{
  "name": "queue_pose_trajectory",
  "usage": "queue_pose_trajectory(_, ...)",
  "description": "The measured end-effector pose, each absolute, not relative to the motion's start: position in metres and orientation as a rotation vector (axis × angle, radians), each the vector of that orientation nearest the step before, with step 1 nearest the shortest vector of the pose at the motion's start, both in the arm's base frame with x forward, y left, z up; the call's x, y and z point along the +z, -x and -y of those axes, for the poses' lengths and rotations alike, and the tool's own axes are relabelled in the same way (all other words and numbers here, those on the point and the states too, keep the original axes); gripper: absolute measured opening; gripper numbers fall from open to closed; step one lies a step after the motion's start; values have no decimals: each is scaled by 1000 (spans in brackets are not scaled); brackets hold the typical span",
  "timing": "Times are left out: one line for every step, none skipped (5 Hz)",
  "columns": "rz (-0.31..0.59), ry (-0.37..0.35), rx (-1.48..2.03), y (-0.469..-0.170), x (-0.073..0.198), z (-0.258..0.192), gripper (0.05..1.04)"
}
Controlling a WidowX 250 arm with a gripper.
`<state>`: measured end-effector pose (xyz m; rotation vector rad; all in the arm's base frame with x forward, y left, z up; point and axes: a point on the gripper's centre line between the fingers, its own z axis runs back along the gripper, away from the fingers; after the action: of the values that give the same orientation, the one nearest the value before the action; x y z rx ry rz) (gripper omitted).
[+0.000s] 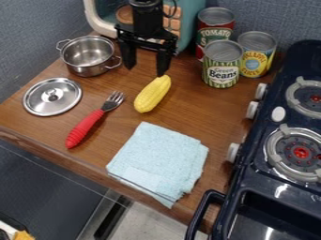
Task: Moved the corn cob to the right
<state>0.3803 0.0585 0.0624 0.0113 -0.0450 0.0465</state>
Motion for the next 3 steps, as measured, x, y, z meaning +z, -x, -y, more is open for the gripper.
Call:
queue_pose_trajectory(29,-50,16,-392,55,-38,999)
queue_pose_trajectory(22,-37,12,-388,49,-25,1000)
queue_pose_trajectory(19,24,97,-382,41,-28,1000)
